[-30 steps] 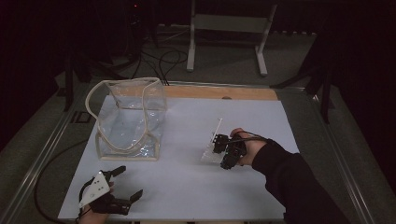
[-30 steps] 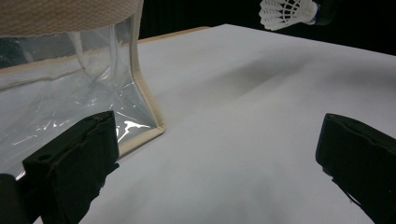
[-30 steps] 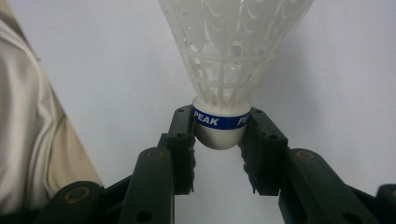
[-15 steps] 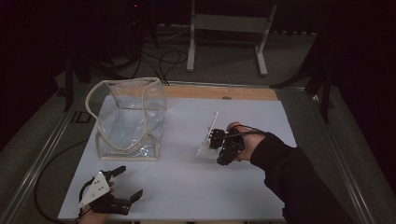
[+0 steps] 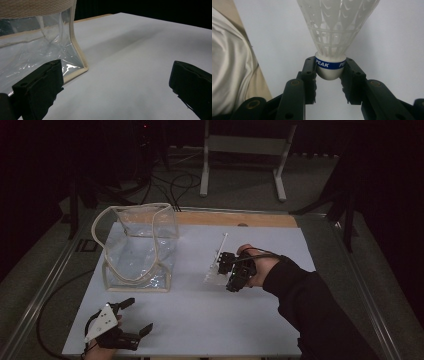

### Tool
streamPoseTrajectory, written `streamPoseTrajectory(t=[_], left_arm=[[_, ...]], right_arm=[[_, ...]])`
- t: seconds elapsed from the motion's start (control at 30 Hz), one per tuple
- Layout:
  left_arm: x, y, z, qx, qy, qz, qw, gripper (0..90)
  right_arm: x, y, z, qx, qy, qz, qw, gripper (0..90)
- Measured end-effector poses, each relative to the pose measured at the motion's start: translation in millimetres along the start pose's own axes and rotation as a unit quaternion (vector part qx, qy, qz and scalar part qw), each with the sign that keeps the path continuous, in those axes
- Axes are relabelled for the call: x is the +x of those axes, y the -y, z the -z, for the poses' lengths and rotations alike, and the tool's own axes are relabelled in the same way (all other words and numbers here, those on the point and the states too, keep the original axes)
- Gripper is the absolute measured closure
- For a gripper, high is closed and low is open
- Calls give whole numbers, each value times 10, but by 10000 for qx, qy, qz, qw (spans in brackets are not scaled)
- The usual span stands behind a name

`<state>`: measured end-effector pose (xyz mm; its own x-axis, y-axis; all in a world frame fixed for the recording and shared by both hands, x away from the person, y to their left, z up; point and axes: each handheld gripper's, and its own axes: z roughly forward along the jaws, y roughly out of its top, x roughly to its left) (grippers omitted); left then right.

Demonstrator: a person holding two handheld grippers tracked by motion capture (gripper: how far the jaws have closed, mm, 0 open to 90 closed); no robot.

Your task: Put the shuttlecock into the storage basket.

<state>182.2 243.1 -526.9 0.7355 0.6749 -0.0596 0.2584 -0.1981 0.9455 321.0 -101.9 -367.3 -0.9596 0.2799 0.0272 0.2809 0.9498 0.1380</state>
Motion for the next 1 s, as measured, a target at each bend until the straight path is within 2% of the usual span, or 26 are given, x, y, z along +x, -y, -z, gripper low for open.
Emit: streamPoseTrajectory(t=[0.6, 0.73, 1.0], left_arm=[[-4, 11, -17, 72, 29, -2, 10000, 6], [-9, 13, -23, 84, 51, -1, 10000, 6], [-7, 17, -28, 118, 74, -5, 9999, 6]], right_arm=[[-15, -270, 235, -209, 71, 124, 9997, 661], [-15, -343, 254, -229, 37, 92, 9997, 661], [-16, -463, 284, -286, 36, 181, 9994, 661]])
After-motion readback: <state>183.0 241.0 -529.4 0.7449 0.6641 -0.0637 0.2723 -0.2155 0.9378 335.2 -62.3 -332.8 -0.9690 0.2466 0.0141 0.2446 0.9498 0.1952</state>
